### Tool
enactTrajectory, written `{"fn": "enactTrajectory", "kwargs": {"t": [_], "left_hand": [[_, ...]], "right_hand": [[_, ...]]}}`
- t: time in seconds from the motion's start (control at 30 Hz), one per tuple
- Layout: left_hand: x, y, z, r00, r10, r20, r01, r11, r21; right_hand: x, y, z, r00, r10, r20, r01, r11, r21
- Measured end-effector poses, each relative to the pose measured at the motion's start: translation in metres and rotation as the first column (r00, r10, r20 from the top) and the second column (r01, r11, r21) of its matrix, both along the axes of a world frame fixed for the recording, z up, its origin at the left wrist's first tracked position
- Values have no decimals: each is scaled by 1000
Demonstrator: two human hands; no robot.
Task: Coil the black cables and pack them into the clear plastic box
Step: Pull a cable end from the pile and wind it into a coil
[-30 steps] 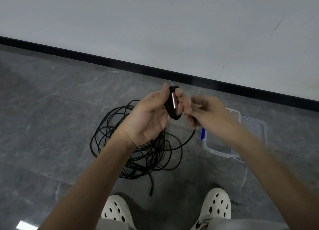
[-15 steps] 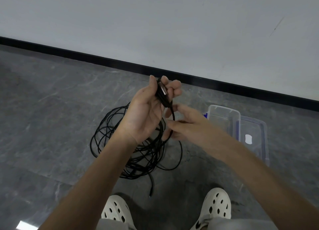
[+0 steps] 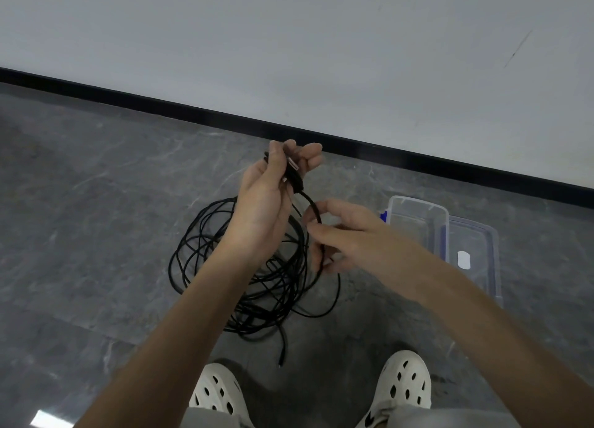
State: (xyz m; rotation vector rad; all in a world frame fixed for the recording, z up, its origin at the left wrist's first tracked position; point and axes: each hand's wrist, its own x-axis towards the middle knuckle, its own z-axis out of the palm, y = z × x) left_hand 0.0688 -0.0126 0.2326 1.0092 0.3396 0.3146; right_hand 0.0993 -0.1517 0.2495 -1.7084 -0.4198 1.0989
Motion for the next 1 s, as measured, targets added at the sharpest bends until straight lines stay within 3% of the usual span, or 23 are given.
{"fn": "enactTrajectory", "kwargs": {"t": [0.1, 0.17, 0.27, 0.37, 0.43, 0.6, 0.8, 1.0], "left_hand": [[0, 0, -7, 999, 33, -38, -22, 961, 274], [0, -4, -9, 996, 52, -78, -11, 892, 453], [-1, -11, -13, 982, 103, -161, 35, 729, 683], [-3, -14, -18, 960, 116, -254, 148, 559, 816], [-3, -13, -17, 943, 55, -328, 260, 494, 830], [-4, -7, -14, 848, -235, -475, 529, 437, 728], [-6, -9, -5, 755, -327, -568, 652, 462, 601], [-10, -10, 10, 673, -445, -590, 733, 504, 456]], "right_hand": [[2, 1, -3, 992, -37, 119, 38, 999, -1], [4, 1, -4, 992, -79, 94, 76, 997, 27], [4, 0, -3, 992, -72, 103, 67, 997, 45], [2, 0, -5, 975, 11, 223, -10, 1000, -6], [1, -2, -4, 949, 57, 310, -43, 998, -51], [5, -13, 0, 892, 132, 432, -78, 987, -141], [10, -21, -1, 889, 93, 448, -45, 992, -115], [13, -23, 0, 920, -6, 392, -8, 999, 34]]}}
